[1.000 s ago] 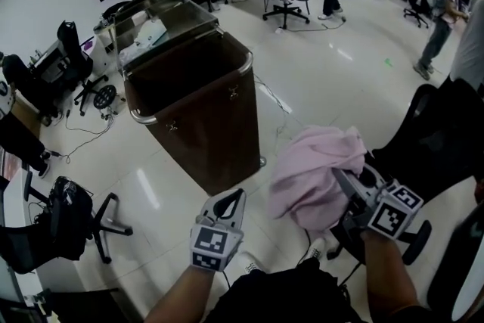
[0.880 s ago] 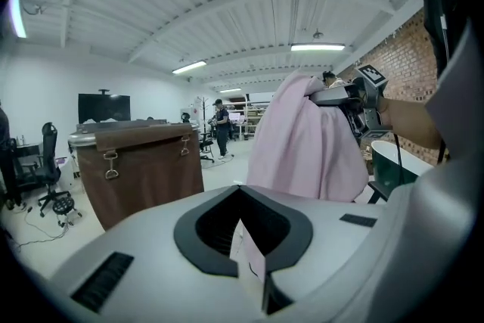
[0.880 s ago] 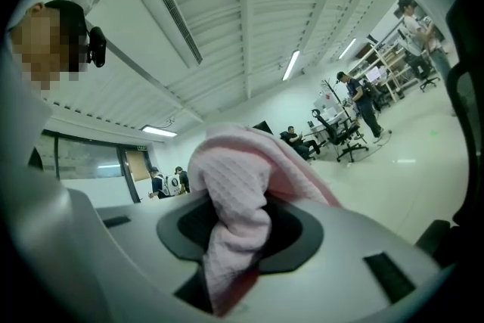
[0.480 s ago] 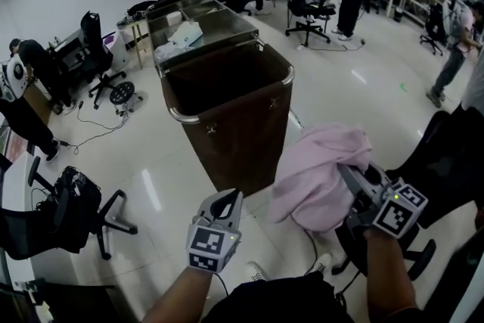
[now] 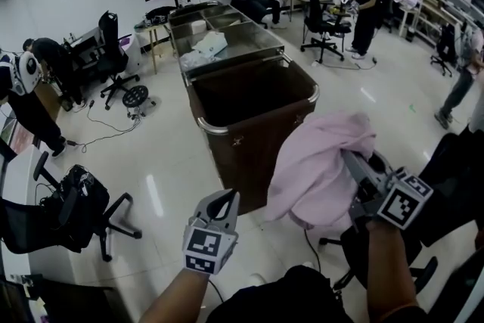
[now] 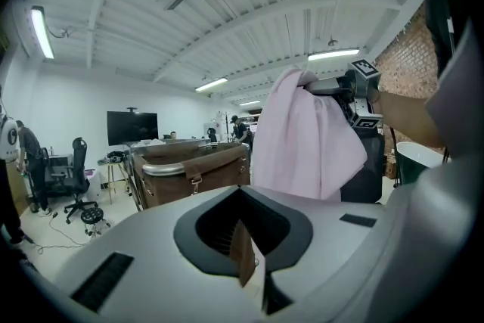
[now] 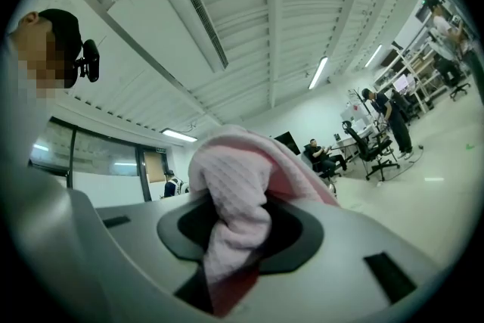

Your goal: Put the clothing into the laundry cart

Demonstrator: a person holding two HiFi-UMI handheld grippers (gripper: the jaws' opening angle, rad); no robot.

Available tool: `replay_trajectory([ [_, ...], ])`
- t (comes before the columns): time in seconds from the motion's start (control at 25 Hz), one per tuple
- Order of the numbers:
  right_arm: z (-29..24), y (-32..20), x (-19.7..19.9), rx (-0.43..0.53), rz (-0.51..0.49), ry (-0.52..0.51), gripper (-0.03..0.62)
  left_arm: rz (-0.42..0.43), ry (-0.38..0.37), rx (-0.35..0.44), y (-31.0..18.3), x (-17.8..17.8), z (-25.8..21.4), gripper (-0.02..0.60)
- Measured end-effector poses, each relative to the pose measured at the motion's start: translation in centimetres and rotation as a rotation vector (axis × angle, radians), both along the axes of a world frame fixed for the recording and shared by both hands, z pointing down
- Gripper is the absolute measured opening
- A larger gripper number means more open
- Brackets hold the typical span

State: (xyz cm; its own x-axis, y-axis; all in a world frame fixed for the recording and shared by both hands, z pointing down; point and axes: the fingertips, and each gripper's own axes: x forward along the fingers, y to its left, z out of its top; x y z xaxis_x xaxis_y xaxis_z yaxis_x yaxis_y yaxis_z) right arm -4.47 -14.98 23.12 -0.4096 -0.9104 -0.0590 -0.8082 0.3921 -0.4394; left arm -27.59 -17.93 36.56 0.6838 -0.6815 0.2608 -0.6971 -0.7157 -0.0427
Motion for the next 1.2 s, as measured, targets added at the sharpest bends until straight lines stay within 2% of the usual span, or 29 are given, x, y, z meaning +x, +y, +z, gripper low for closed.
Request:
replay_trajectory([
  [0.32,-5.4,-6.4,-1.4,0.078,-0.08,-0.04,0.15,-0.085,0.017,0.029,-3.7,-1.9,-1.3,-0.002],
  [0.52,-12.7,-11.4,-0.9,0.193,-0.11,0.042,0.149,-0.154,0.012,0.03,-6.3,-2.5,-1.6,-0.002],
  [0.72,-15.2,-18.6,-1.6,0.224,-0.197,0.006,0.15,-0.239,0.015,0.042,-9.1,-2.6,-1.7,-0.002],
  [0.8,-14.2,-22.6,-3.1,0.184,-0.248,-0.008,0.15,-0.276,0.02,0.044,-10.1,-2.8,-1.8,-0.002],
  [0.88,-11.7,-27.0,-4.6,0.098,-0.279,-0.004,0.15,-0.312,0.021,0.042,-10.8,-3.0,-1.9,-0.002],
  [1.04,-4.0,-34.5,-7.9,-0.085,-0.321,0.103,0.153,-0.383,0.017,0.034,-12.0,-3.6,-1.7,-0.002],
  [1.2,3.4,-38.5,-10.5,-0.237,-0.348,0.198,0.16,-0.429,0.01,0.014,-12.9,-3.9,-0.8,-0.002],
])
